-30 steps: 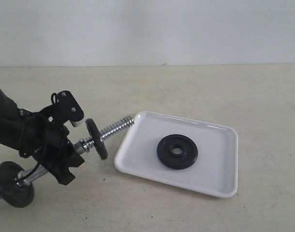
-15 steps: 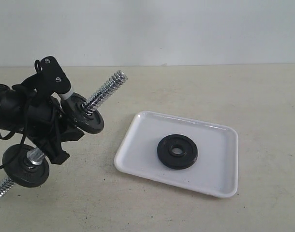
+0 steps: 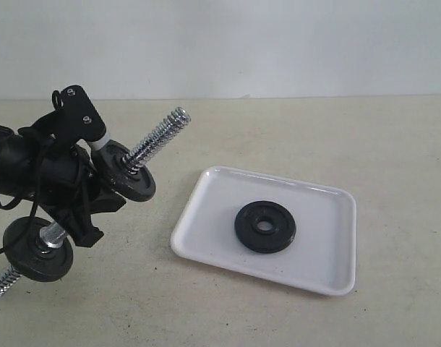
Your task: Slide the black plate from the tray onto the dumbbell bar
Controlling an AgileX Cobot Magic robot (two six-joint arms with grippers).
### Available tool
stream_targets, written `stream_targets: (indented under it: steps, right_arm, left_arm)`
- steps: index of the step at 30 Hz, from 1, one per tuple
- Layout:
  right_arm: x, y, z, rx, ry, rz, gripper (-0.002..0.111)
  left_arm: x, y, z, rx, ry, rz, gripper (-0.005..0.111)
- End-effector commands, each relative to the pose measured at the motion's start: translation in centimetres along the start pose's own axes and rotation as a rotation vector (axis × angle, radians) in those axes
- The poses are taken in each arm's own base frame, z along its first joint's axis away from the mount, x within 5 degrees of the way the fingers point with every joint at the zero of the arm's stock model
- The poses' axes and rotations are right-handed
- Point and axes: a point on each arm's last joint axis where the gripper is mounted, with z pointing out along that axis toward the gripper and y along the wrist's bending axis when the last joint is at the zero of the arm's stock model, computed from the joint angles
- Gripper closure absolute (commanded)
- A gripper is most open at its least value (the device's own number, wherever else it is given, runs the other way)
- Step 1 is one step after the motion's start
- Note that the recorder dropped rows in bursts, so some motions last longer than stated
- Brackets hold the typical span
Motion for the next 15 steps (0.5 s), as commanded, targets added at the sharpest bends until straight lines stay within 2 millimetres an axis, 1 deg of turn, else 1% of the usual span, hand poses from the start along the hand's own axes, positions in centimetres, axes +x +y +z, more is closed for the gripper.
stream_targets:
  steps: [1, 2, 3, 4, 6, 7, 8, 9, 10, 11, 13, 15]
  right_arm:
    - [-3.3, -1.1, 3.2, -0.028, 0.119, -0.106, 0.107]
    - [-4.1, -1.4, 3.8, -0.03, 0.128, -0.105, 0.107]
    - [-5.2, -2.1, 5.5, -0.04, 0.175, -0.091, 0.107]
    - [-5.6, -2.4, 6.2, -0.041, 0.196, -0.074, 0.107]
    - [-6.5, -3.9, 9.8, -0.04, 0.295, 0.005, 0.107]
    - [-6.4, -4.3, 10.7, -0.04, 0.328, 0.03, 0.107]
    - [-6.3, -5.0, 12.5, -0.041, 0.357, 0.1, 0.107]
    - [-6.0, -5.5, 14.0, -0.063, 0.386, 0.124, 0.107]
    - [-5.6, -5.8, 14.8, -0.071, 0.403, 0.133, 0.107]
    - [-4.9, -6.4, 16.2, -0.073, 0.436, 0.144, 0.107]
    - [-3.9, -6.9, 17.3, -0.08, 0.468, 0.124, 0.107]
    - [-3.1, -7.2, 18.0, -0.095, 0.49, 0.051, 0.107]
  left_arm:
    - [-1.9, 0.9, -1.7, -0.082, -0.1, -0.054, 0.102]
    - [-1.9, 0.9, -1.7, -0.082, -0.1, -0.054, 0.102]
    - [-1.9, 0.9, -1.7, -0.082, -0.1, -0.054, 0.102]
    - [-1.9, 0.9, -1.7, -0.082, -0.1, -0.054, 0.102]
    - [-1.9, 0.8, -1.7, -0.078, -0.1, -0.054, 0.102]
    - [-1.9, 0.8, -1.7, -0.078, -0.1, -0.054, 0.102]
    - [-1.9, 0.8, -1.7, -0.078, -0.1, -0.054, 0.102]
    - [-1.9, 0.8, -1.7, -0.078, -0.1, -0.054, 0.102]
    - [-1.9, 0.8, -1.7, -0.078, -0.1, -0.054, 0.102]
    - [-1.9, 0.8, -1.7, -0.076, -0.099, -0.054, 0.102]
    - [-1.8, 0.8, -1.7, -0.069, -0.098, -0.054, 0.102]
    - [-1.8, 0.7, -1.7, -0.067, -0.098, -0.055, 0.102]
